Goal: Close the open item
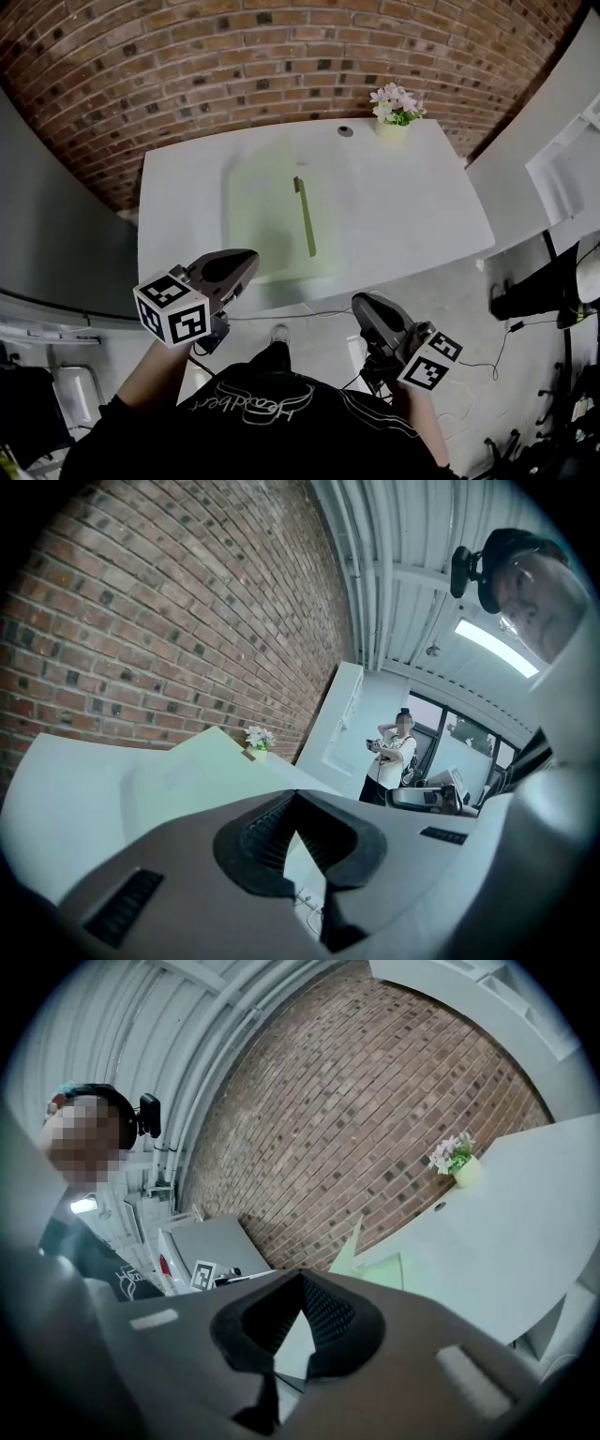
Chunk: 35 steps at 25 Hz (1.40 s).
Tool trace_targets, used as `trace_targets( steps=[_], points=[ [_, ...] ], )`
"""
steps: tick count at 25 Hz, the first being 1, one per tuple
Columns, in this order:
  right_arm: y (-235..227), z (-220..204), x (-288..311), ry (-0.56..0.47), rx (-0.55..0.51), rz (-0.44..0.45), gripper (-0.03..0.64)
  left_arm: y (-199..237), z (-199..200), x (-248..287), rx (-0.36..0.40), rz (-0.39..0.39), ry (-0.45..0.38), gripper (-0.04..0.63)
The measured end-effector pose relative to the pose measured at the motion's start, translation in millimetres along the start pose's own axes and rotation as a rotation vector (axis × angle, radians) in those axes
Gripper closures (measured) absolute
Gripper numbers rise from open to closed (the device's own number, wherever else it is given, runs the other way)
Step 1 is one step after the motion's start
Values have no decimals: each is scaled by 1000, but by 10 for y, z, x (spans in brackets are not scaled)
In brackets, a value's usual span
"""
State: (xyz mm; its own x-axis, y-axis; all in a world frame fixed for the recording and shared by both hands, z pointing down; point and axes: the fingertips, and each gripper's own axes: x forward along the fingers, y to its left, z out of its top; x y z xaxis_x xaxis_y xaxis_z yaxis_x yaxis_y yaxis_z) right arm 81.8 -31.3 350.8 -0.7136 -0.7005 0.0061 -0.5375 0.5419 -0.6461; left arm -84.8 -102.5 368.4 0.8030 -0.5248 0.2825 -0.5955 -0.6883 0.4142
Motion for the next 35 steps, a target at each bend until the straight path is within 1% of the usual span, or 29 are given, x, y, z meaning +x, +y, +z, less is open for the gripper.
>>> trace_targets(
  steps=[9, 16, 22, 27, 35],
  points=[
    [-414, 57, 356, 48, 18, -50, 614, 635, -99, 199, -62, 69, 49, 594],
    [-658, 71, 594, 66, 37, -87, 614, 1006, -243, 337, -75, 102, 107, 594],
    [-867, 74, 682, 63, 47, -130, 614, 1275, -378, 437, -75, 129, 153, 594],
    [-1065, 23, 763, 64, 62, -164, 614, 1458, -447, 502, -79, 137, 180, 594],
    [-1273, -67, 865, 80, 90, -191, 614, 1554, -546, 623, -78, 120, 224, 594]
  ],
)
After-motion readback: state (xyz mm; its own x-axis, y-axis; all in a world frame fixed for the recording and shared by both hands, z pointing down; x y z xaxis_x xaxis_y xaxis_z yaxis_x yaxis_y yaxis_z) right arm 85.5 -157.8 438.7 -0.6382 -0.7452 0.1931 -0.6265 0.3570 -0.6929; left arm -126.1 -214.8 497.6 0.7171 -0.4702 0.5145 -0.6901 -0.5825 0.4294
